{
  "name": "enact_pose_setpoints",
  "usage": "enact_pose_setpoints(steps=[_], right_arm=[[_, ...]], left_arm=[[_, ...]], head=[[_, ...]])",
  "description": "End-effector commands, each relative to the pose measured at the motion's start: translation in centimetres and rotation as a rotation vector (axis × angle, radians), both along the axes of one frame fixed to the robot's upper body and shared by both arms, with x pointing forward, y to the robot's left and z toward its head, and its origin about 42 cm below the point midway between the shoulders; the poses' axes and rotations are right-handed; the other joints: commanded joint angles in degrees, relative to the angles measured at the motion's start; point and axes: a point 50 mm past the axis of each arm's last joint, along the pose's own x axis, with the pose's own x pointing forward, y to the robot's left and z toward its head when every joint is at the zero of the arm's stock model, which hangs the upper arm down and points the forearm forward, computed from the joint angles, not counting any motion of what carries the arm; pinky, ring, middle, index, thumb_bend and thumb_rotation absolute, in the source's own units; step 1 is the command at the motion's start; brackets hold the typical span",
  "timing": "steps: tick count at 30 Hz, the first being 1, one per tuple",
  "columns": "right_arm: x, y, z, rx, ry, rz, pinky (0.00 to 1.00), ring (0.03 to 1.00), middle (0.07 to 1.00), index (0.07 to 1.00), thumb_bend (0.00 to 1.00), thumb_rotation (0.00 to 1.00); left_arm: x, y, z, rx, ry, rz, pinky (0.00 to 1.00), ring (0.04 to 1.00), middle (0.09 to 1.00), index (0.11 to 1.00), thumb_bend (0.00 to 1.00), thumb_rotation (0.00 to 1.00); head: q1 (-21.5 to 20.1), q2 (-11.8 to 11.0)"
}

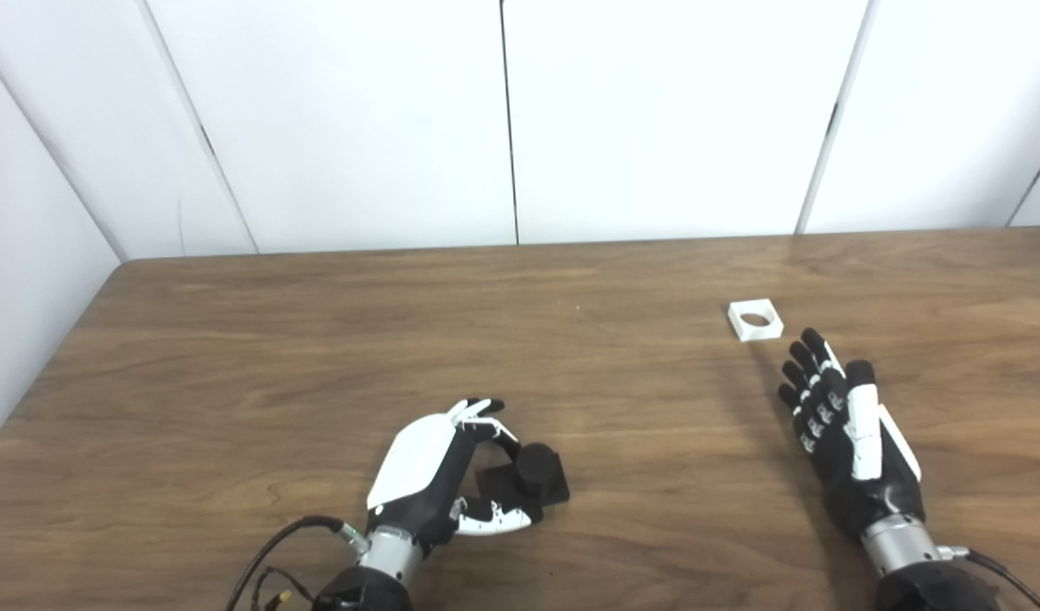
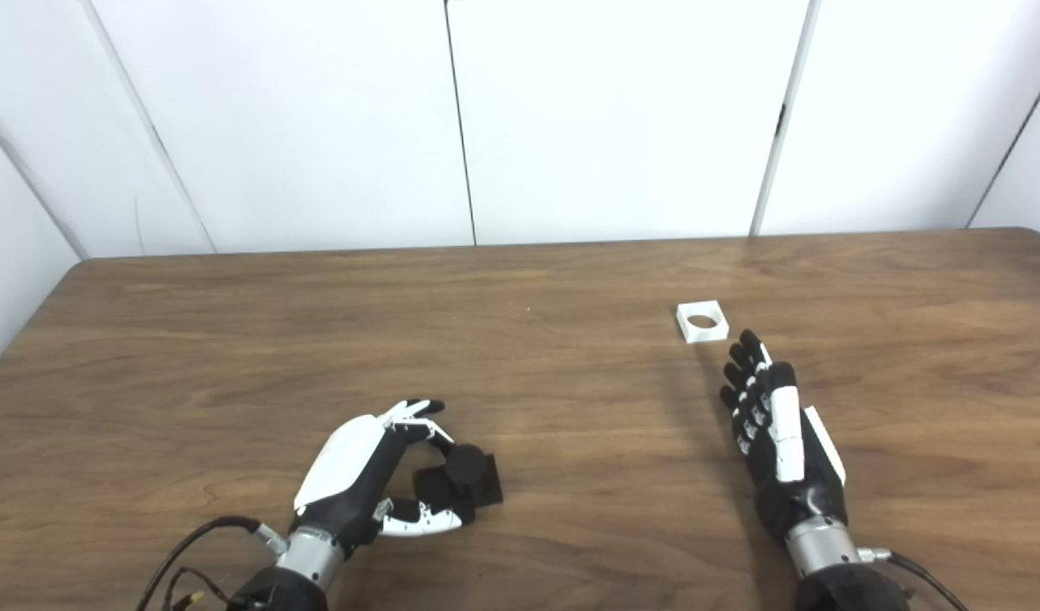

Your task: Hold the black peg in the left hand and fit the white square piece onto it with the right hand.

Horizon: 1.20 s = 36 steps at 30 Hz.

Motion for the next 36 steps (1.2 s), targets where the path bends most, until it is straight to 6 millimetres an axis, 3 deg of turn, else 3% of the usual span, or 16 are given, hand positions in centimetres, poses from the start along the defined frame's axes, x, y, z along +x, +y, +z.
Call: enact_pose_setpoints(steps=[1,10,19,33,36], right_arm=[[0.3,0.5,1.2,-0.013,-0.044,0.012,1.00,1.000,1.000,1.000,0.67,1.00],[1.1,0.5,2.0,-0.053,-0.059,0.008,1.00,1.000,1.000,0.983,0.62,0.99],[2.8,0.4,4.4,-0.109,-0.128,0.003,1.00,1.000,1.000,0.972,0.66,0.94],[5.3,-1.3,7.9,-0.236,-0.153,-0.027,1.00,1.000,1.000,0.904,0.64,0.79],[6.2,-1.8,8.3,-0.275,-0.152,-0.024,1.00,1.000,1.000,0.897,0.62,0.69]], left_arm=[[-0.9,-0.4,-1.4,0.027,0.079,-0.054,0.96,0.962,0.908,0.492,0.51,0.09],[-0.7,-0.4,-1.5,0.033,0.073,-0.055,0.94,0.963,0.908,0.492,0.51,0.08],[-0.4,-0.5,-1.5,0.044,0.069,-0.062,0.95,0.965,0.912,0.493,0.51,0.09],[-0.1,-0.7,-1.5,0.052,0.064,-0.064,0.95,0.962,0.910,0.493,0.51,0.09],[-0.1,-0.7,-1.6,0.054,0.063,-0.066,0.95,0.961,0.908,0.493,0.51,0.09]], head=[[0.07,0.04],[-0.86,0.04],[-1.66,-0.12],[-1.76,-0.38],[-1.72,-0.47]])
